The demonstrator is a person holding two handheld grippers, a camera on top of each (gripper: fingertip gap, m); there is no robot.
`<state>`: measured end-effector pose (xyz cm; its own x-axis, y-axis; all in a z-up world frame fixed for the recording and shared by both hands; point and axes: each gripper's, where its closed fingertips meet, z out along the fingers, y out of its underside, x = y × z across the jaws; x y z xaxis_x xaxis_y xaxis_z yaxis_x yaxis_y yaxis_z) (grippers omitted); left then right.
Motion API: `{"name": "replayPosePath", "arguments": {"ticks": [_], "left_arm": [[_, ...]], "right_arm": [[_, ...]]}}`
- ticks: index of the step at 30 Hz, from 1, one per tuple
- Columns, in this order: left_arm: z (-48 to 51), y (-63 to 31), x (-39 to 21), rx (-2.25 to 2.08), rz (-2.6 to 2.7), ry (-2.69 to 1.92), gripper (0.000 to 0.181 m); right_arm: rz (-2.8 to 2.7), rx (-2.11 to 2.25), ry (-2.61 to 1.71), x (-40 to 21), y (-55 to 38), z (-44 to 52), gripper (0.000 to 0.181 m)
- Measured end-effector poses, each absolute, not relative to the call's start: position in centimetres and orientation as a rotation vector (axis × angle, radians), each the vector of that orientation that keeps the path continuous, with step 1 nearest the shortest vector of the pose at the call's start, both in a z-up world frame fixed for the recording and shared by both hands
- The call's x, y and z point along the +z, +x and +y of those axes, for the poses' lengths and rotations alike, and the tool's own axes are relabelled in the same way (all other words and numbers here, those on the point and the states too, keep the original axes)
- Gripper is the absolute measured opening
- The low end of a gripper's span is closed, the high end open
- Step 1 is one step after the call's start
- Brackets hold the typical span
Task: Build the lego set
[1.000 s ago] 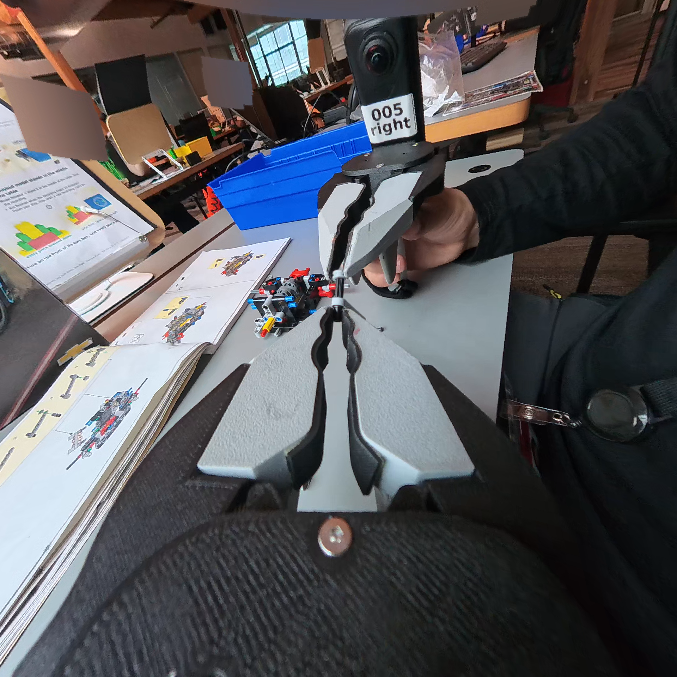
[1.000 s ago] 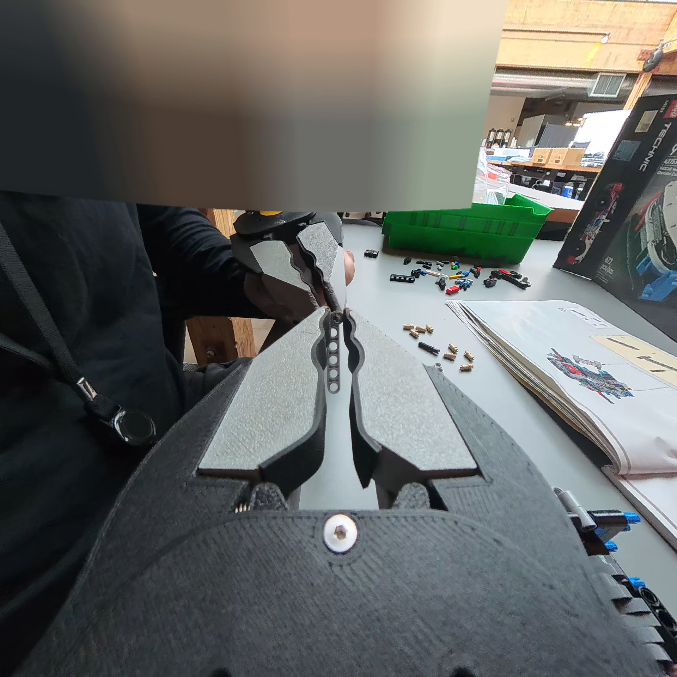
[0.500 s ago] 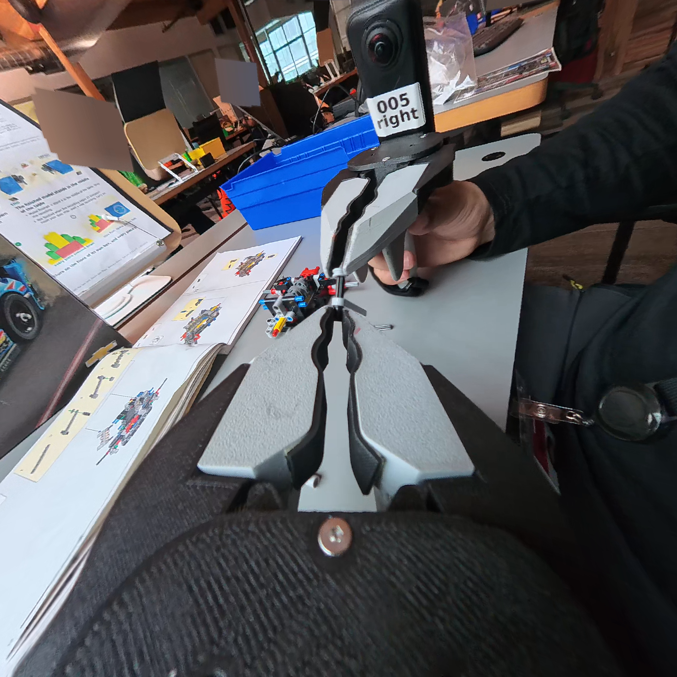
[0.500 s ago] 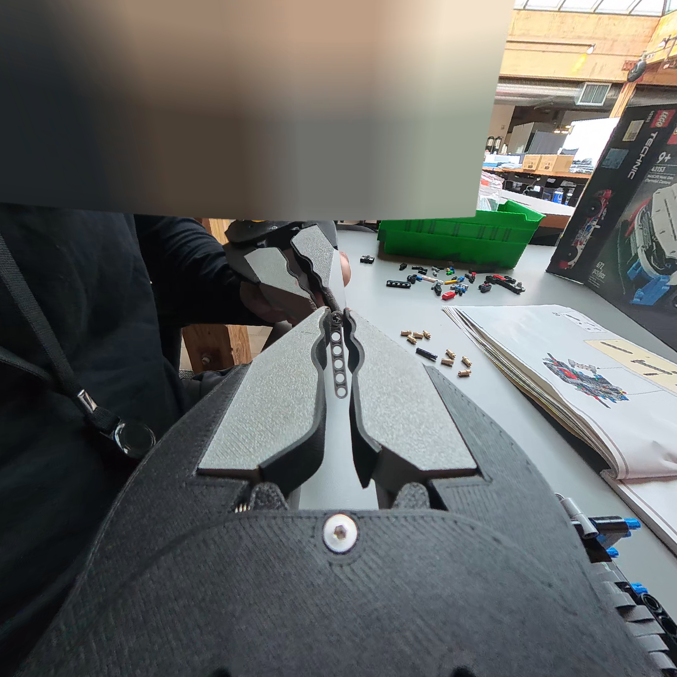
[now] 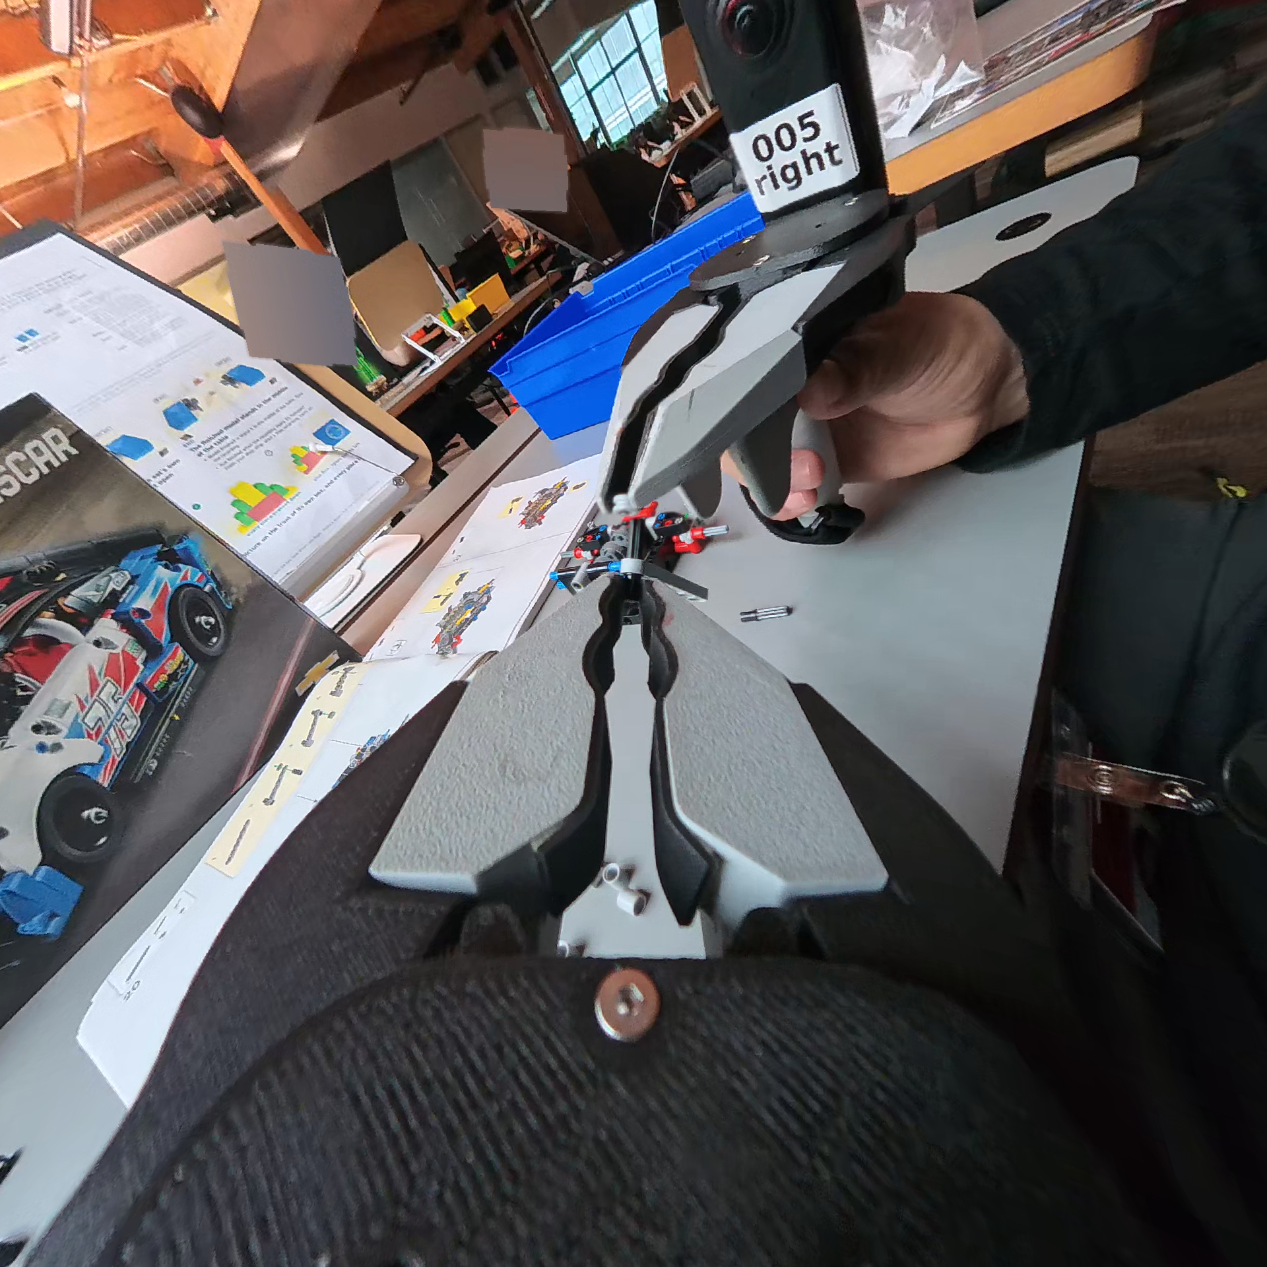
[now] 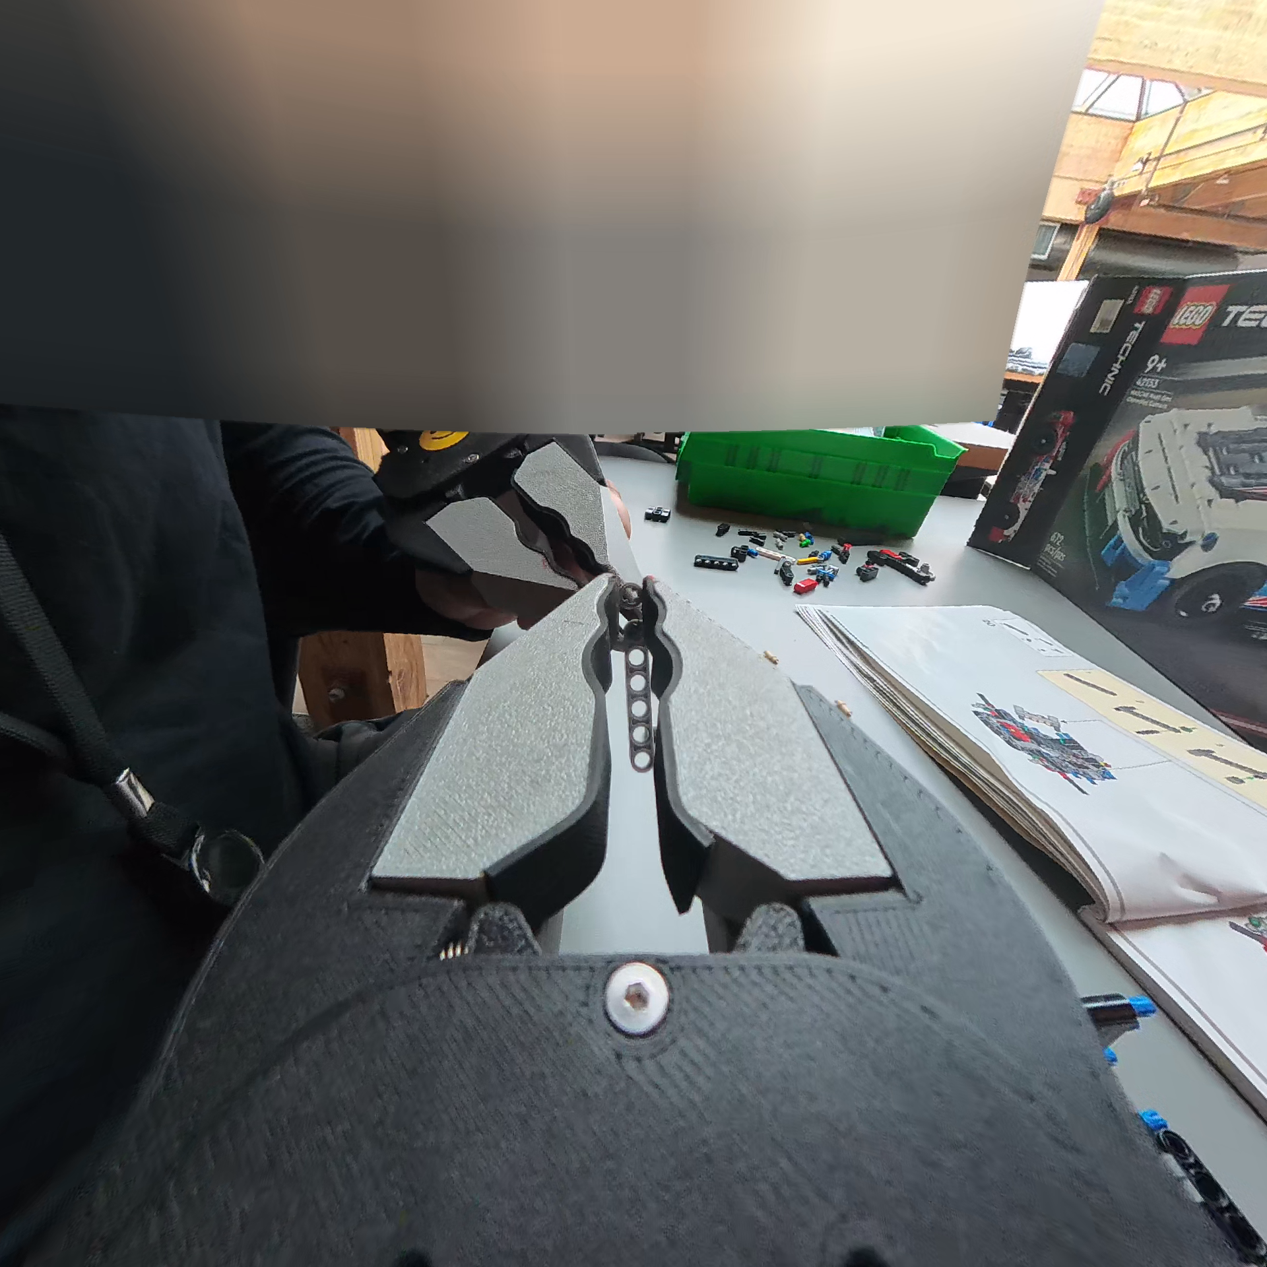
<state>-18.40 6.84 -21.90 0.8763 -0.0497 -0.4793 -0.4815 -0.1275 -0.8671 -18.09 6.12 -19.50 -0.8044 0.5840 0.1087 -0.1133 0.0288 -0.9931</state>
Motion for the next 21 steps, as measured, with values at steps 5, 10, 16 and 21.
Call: {"name": "replayPosePath", "arguments": {"ticks": [5, 10, 16, 21], "left_arm": [[6.72, -18.74, -21.34, 0.384, 0.379, -1.650, 0.002], [6.66, -18.79, -21.08, 0.376, 0.365, -1.641, 0.002], [6.64, -18.71, -21.06, 0.375, 0.367, -1.640, 0.002], [6.64, -18.79, -21.15, 0.390, 0.371, -1.647, 0.002]], "right_arm": [[-1.791, 1.816, -0.485, -19.17, -18.10, 6.54, 0.002], [-1.791, 1.811, -0.495, -19.11, -18.20, 6.54, 0.003], [-1.788, 1.803, -0.512, -19.32, -18.41, 6.58, 0.003], [-1.789, 1.806, -0.526, -19.46, -18.55, 6.64, 0.003]]}}
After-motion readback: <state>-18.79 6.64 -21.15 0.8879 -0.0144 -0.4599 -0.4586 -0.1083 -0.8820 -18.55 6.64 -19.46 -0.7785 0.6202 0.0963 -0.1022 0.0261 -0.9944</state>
